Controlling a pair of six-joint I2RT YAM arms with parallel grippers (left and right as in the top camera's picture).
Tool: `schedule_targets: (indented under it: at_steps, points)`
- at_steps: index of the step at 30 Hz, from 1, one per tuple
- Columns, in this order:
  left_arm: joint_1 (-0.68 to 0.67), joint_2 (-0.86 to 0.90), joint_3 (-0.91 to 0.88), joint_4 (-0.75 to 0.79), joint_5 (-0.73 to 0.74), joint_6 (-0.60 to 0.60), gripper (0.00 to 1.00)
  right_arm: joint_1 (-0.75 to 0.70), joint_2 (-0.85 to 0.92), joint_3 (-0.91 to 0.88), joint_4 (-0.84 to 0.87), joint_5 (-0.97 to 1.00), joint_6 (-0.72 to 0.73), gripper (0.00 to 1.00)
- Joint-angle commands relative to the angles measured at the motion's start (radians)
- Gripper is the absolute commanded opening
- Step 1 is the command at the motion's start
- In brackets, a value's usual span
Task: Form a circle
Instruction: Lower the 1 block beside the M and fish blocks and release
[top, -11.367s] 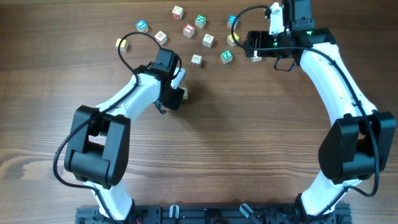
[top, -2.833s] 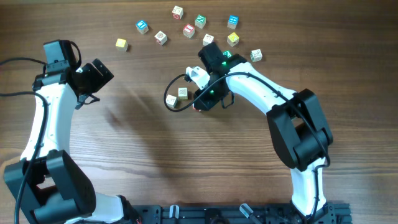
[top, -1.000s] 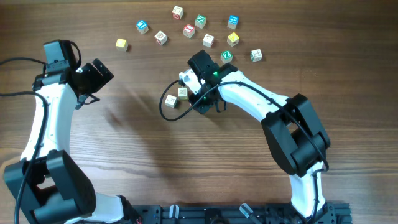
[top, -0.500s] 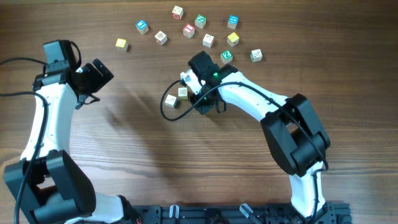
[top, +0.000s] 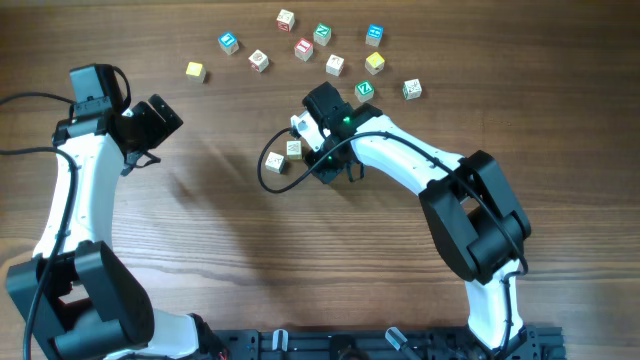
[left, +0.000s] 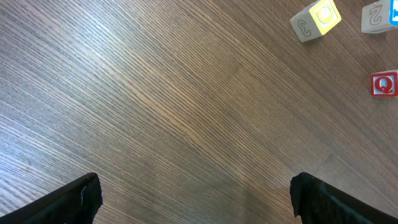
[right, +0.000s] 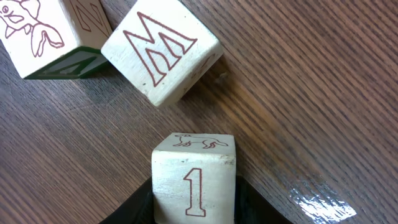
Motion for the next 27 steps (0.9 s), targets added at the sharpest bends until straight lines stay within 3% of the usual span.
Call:
schedule_targets:
  at_steps: [1, 3, 20, 27]
  points:
    - [0.002, 0.004, -0.005, 0.000, 0.001, -0.016, 1.00, 0.002, 0.011, 0.003, 0.004, 0.010, 0.013, 0.37]
    - [0.002, 0.004, -0.005, 0.000, 0.001, -0.016, 1.00, 0.002, 0.011, 0.014, 0.004, -0.006, 0.014, 0.33]
    - [0.002, 0.004, -0.005, 0.000, 0.001, -0.016, 1.00, 0.061, 0.010, 0.014, 0.008, 0.061, 0.036, 0.35]
    - [0.002, 0.004, -0.005, 0.000, 0.001, -0.016, 1.00, 0.057, 0.011, 0.013, 0.038, 0.129, -0.107, 0.35]
